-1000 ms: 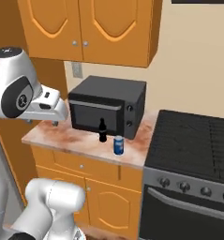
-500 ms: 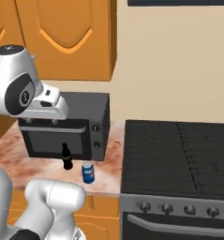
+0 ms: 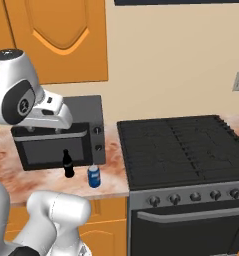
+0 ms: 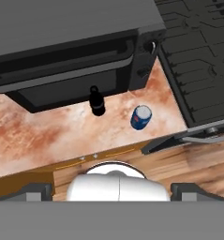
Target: Move the drinks to the dining counter.
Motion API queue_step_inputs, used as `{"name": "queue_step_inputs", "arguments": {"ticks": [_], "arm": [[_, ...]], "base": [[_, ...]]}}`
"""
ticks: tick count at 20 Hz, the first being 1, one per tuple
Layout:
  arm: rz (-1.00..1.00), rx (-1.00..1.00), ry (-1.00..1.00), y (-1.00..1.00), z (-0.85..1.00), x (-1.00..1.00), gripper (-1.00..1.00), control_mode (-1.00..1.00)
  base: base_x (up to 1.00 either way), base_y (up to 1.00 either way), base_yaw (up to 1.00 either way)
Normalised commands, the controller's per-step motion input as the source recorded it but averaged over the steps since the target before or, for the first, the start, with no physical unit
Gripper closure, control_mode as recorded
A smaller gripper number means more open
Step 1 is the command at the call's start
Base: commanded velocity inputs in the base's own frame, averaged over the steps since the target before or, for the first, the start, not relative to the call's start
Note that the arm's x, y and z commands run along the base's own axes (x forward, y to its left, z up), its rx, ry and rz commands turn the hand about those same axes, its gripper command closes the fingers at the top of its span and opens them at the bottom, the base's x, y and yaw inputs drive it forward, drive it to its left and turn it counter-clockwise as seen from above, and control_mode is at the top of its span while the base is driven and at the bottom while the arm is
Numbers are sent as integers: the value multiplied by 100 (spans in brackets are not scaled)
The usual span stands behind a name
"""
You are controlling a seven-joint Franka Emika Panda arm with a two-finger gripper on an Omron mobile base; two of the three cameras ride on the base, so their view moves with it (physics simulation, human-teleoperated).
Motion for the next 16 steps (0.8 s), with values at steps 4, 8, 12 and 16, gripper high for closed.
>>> {"name": "queue_step_inputs", "arguments": {"ticks": [4,8,12,16], "arm": [[0,0,0,0,0,0,-100,100],[0,0,0,0,0,0,-100,100],[0,0,0,0,0,0,-100,100],[0,0,0,0,0,0,-100,100]], "base": [[51,-36,-5],[82,-39,1],[60,-49,5],[48,-69,13]]}}
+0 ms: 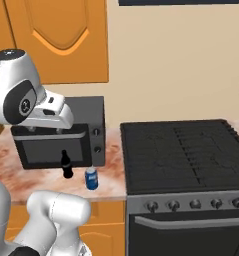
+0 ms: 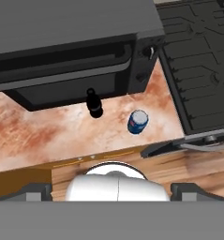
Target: Move the drinks to the dining counter.
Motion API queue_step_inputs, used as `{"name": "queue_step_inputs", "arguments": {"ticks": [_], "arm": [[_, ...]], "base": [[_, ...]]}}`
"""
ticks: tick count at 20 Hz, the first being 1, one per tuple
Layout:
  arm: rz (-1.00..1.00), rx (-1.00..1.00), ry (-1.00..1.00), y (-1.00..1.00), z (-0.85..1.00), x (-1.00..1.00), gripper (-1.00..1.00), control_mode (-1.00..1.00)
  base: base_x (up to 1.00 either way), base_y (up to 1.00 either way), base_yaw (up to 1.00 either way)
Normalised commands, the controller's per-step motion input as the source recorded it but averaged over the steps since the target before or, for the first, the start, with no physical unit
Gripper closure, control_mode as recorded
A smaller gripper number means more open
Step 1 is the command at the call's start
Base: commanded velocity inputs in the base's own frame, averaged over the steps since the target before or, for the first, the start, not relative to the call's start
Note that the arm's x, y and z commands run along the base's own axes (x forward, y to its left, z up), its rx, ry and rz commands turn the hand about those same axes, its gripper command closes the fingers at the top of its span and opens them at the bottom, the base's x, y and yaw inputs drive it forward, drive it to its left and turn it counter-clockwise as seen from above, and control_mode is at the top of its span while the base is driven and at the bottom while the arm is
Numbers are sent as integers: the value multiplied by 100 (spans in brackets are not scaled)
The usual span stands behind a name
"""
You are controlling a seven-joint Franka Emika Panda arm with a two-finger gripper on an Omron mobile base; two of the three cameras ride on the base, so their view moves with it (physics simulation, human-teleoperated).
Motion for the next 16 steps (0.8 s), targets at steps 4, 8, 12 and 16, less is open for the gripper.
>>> {"name": "queue_step_inputs", "arguments": {"ticks": [4,8,12,16], "arm": [[0,0,0,0,0,0,-100,100],[0,0,0,0,0,0,-100,100],[0,0,5,-21,-13,11,-100,-100],[0,0,4,-27,-25,0,-100,-100]], "base": [[51,-56,13],[34,-41,10],[18,-21,2],[0,0,0]]}}
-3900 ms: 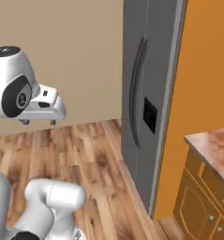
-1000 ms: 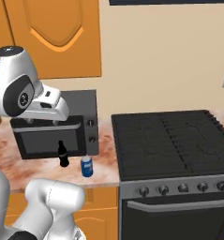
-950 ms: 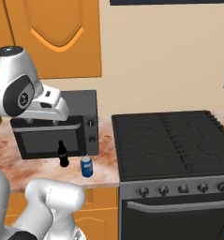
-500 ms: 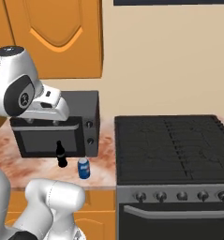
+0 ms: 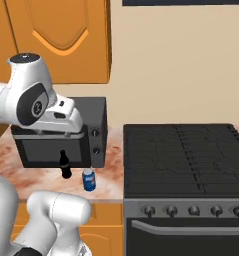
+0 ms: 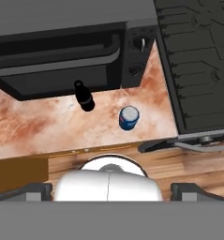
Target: Move the drinks to the dining counter.
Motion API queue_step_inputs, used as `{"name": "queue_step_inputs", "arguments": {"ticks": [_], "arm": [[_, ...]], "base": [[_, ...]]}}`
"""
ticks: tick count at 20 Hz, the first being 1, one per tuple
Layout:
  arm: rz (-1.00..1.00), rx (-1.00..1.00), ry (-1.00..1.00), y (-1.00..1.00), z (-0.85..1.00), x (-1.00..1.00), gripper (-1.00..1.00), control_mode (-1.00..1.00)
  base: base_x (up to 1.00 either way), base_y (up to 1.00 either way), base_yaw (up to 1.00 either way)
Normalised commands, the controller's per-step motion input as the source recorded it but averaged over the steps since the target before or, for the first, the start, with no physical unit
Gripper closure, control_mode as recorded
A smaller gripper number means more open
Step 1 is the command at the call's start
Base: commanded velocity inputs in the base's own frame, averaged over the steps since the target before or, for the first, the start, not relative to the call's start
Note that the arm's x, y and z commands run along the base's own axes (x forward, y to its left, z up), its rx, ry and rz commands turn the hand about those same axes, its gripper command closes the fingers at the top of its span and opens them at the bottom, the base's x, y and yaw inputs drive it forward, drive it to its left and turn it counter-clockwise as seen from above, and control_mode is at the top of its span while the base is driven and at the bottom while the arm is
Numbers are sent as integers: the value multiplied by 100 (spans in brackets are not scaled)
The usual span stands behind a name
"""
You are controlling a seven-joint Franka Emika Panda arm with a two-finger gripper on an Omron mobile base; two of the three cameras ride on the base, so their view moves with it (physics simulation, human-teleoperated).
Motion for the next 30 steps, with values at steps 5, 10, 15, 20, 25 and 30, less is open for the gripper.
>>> {"name": "queue_step_inputs", "arguments": {"ticks": [5,10,15,20,25,30], "arm": [[0,0,8,-22,-28,0,-100,-100],[0,0,2,-1,-24,10,-100,-100],[0,0,0,0,-32,26,-100,-100],[0,0,0,-5,-38,31,-100,-100],[0,0,0,-6,-33,31,-100,-100],[0,0,0,-7,-38,21,-100,-100]], "base": [[0,0,0],[0,0,0],[0,0,0],[0,0,0],[0,0,0],[0,0,0]]}}
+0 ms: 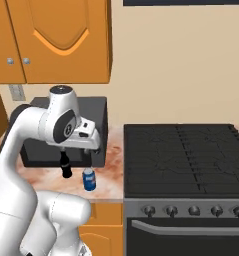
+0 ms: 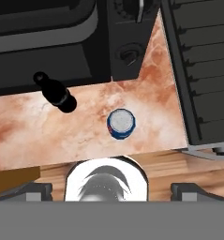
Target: Move the drinks to the dining counter.
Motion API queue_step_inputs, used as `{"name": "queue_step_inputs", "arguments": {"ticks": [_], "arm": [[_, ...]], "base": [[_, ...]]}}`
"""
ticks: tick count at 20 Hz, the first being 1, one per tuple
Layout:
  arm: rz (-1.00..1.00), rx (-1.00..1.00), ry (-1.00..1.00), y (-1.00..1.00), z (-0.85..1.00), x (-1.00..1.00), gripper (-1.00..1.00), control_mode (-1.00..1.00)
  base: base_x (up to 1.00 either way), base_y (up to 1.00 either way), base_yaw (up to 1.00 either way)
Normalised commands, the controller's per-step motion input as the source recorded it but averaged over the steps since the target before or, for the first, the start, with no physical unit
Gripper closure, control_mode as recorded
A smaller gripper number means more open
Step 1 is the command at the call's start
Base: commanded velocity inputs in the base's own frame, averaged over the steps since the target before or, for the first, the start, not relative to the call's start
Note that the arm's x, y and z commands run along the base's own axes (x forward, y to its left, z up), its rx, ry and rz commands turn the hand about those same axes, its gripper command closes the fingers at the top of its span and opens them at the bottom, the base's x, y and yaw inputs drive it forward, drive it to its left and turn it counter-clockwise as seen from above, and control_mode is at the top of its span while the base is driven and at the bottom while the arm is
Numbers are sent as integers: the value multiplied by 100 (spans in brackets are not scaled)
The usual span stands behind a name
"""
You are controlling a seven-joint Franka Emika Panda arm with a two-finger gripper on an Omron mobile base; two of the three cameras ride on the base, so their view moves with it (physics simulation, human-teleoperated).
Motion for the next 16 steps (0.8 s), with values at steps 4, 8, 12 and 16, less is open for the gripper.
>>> {"name": "queue_step_inputs", "arguments": {"ticks": [4,8,12,16], "arm": [[0,0,0,-6,-36,17,-100,-100],[0,0,0,-1,-34,14,-100,-100],[0,0,0,0,-31,19,-100,-100],[0,0,-5,0,-25,23,-100,-100]], "base": [[0,0,0],[0,0,0],[0,0,0],[0,0,0]]}}
